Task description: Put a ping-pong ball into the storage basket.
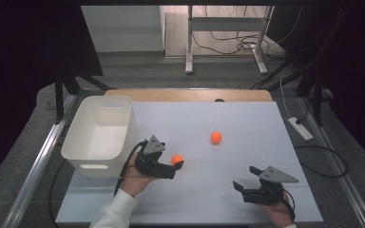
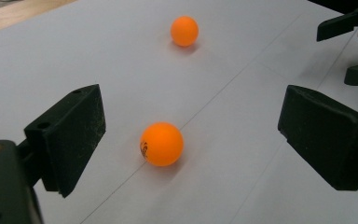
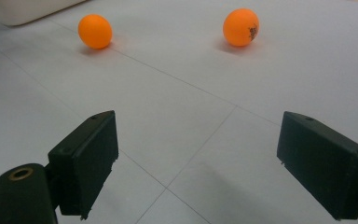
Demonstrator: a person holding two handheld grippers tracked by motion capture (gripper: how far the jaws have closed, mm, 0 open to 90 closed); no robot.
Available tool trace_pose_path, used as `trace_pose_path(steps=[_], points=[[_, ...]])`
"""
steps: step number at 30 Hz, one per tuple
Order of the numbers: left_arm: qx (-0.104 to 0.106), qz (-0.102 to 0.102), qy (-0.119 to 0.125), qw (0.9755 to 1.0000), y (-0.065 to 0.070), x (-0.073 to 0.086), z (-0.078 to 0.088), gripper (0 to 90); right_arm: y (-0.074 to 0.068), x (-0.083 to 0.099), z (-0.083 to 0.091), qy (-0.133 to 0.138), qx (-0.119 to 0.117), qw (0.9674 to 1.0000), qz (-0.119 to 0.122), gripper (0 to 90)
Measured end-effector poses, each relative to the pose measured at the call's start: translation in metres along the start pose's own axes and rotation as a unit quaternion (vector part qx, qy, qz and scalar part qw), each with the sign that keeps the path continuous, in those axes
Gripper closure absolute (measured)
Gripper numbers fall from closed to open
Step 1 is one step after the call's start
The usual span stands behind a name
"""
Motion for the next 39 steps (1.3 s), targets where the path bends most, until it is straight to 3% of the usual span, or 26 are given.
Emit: trace_pose_path(steps=[8, 22, 39], points=[[-0.010, 0.000, -0.038, 0.9992, -0.007, 0.002, -0.021, 8.5, 0.000, 0.001, -0.001, -0.003, 0.001, 1.0000, 0.003, 12.3], [-0.014, 0.007, -0.060, 0.9980, -0.012, 0.003, -0.038, 8.6, -0.001, 0.001, -0.002, -0.006, 0.003, 1.0000, 0.006, 12.3], [-0.020, 0.013, -0.102, 0.9945, -0.020, 0.011, -0.062, 8.6, -0.002, 0.002, -0.004, -0.009, 0.001, 0.9999, 0.009, 12.3]])
Point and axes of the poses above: each handheld gripper's, and its own axes: z roughly backward along the jaws, x roughly out of its underside, y roughly to its right, the point moved 8 cm from there along -z, roughly forward along the jaws, and after that the axes turned 14 degrees about -y, right-handed, at the moved point
